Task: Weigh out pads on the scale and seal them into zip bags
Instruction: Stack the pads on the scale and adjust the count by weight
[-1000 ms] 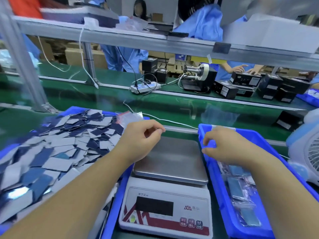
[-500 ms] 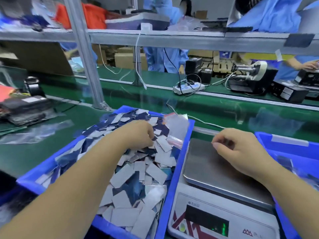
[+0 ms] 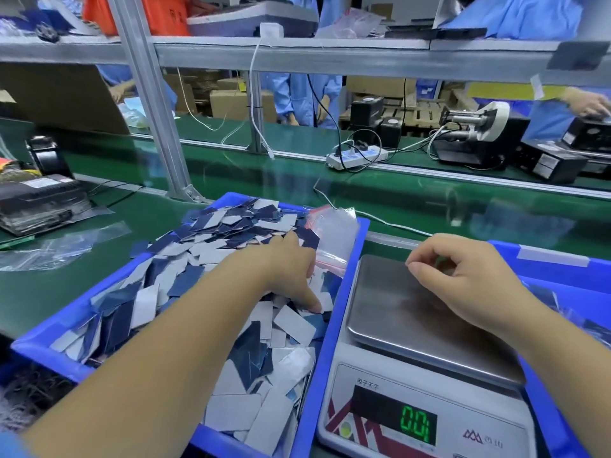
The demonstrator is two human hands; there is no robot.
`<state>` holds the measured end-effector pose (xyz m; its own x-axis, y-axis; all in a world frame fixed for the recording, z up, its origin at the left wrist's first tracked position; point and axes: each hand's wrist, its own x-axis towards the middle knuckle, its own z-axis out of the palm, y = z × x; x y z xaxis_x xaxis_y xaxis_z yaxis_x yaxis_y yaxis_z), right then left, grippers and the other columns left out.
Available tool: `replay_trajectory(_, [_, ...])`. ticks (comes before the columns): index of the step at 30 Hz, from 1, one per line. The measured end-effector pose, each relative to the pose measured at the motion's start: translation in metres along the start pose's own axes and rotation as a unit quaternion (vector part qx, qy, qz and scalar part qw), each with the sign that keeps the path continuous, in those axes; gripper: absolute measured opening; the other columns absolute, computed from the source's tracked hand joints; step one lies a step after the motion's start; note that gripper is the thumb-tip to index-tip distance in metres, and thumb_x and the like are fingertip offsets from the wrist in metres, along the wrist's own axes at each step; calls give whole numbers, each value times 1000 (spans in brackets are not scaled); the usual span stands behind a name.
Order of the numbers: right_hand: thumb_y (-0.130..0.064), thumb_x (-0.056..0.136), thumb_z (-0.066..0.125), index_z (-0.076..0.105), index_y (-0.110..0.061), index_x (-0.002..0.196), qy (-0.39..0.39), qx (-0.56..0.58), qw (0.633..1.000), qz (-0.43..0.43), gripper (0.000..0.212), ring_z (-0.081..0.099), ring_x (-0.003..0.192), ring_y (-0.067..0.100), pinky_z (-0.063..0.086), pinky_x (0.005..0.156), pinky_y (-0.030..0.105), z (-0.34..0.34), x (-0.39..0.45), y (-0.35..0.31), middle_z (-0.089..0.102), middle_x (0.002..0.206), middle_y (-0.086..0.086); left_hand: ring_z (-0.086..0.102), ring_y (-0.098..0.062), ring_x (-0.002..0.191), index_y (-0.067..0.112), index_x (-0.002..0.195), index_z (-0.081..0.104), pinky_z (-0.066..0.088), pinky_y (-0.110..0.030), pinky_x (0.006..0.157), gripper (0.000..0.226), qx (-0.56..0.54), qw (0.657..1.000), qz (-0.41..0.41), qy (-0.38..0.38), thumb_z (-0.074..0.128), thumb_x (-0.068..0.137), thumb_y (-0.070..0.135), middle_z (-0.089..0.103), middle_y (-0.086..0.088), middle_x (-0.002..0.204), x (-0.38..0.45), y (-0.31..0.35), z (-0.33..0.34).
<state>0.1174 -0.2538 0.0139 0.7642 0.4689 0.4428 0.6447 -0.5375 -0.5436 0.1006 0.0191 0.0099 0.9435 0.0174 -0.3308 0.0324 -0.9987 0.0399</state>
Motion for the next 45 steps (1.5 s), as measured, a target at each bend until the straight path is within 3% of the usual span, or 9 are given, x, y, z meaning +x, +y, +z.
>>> replay_trajectory(5, [-11,86,70,66,-34,72,-9,0,1000,6,27,58,69,-1,41,62,8,1,0,-2,65,76,-23,45,-18,103,33,92,60,45,-36,75,37,21,999,25,-6,78,73,60,42,7,103,-12,4,-6])
replay_trajectory(10, [-10,86,70,67,-32,73,-15,-2,1000,12,26,57,68,-5,41,62,6,0,-1,-4,65,77,-25,65,-17,81,20,86,68,46,-28,62,31,-34,999,8,-10,70,82,51,69,3,82,-18,4,-6])
replay_trajectory(13, [-12,87,70,68,-32,74,-14,-2,1000,21,24,58,69,-5,41,63,6,-1,0,-4,65,77,-23,57,-12,74,21,84,63,38,-29,56,37,-12,1000,-23,0,59,87,57,63,4,82,-22,7,-6])
replay_trajectory(19, [-12,87,71,68,-32,74,-15,3,1000,23,24,59,68,-1,42,63,8,-2,0,-4,66,76,-22,52,-13,62,20,66,51,36,-27,50,50,35,999,-20,2,70,75,66,55,5,70,-27,23,1])
replay_trajectory(25, [-12,87,70,68,-33,73,-18,5,1000,18,25,58,68,-3,43,63,7,0,0,-3,66,76,-23,47,-15,52,19,63,48,36,-25,46,45,24,1000,-10,-5,73,76,54,49,4,61,-30,29,9])
replay_trajectory(28, [-11,86,70,68,-31,73,-17,4,1000,18,24,58,68,-3,42,63,7,-1,0,-2,66,76,-23,50,-15,55,18,70,53,38,-25,47,40,12,1000,-4,-9,75,77,52,54,4,66,-30,32,10])
replay_trajectory(34, [-11,86,70,68,-29,74,-20,4,1000,20,22,58,69,-2,42,63,7,-3,0,-2,66,77,-23,59,-15,80,19,109,61,44,-26,57,47,14,1000,16,-18,77,77,50,63,3,99,-33,35,9])
replay_trajectory(41, [-14,86,68,68,-30,72,-32,-3,999,39,22,56,64,-1,42,59,7,-4,0,3,66,73,-22,56,-8,83,35,100,51,42,-27,58,43,-42,996,48,-56,84,73,43,55,14,105,-40,22,-1])
replay_trajectory(45, [-13,87,68,68,-30,71,-35,-3,998,50,23,55,60,-3,41,58,6,-5,0,7,65,69,-23,52,-12,74,34,84,46,42,-28,61,40,-53,994,62,-68,83,74,41,53,12,91,-43,19,-6])
